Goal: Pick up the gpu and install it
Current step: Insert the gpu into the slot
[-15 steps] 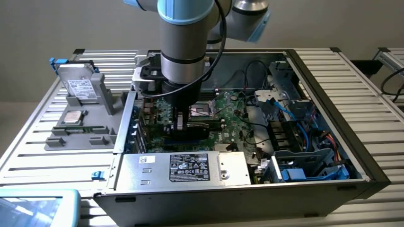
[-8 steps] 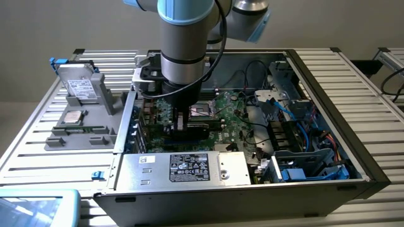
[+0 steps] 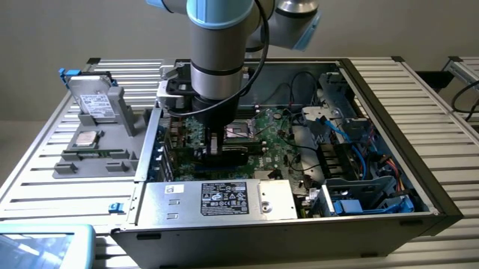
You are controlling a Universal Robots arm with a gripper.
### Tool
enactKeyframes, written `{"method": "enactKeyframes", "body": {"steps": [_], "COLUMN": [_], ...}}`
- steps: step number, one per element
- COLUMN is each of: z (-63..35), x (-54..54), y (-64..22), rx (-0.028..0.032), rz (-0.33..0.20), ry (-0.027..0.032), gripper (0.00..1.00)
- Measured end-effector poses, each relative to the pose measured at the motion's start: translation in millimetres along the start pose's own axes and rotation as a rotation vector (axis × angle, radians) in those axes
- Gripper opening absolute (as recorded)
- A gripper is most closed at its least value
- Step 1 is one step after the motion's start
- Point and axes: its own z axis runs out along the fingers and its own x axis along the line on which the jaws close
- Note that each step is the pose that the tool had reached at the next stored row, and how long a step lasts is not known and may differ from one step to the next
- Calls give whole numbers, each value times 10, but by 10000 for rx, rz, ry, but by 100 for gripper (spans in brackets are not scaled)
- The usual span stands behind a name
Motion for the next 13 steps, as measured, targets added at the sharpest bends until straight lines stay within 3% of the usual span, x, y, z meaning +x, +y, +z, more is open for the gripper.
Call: {"method": "enactKeyframes", "body": {"steps": [13], "z": [1], "x": [-12], "y": [8], "rx": [2], "rz": [-125], "ry": [12], "gripper": [28]}}
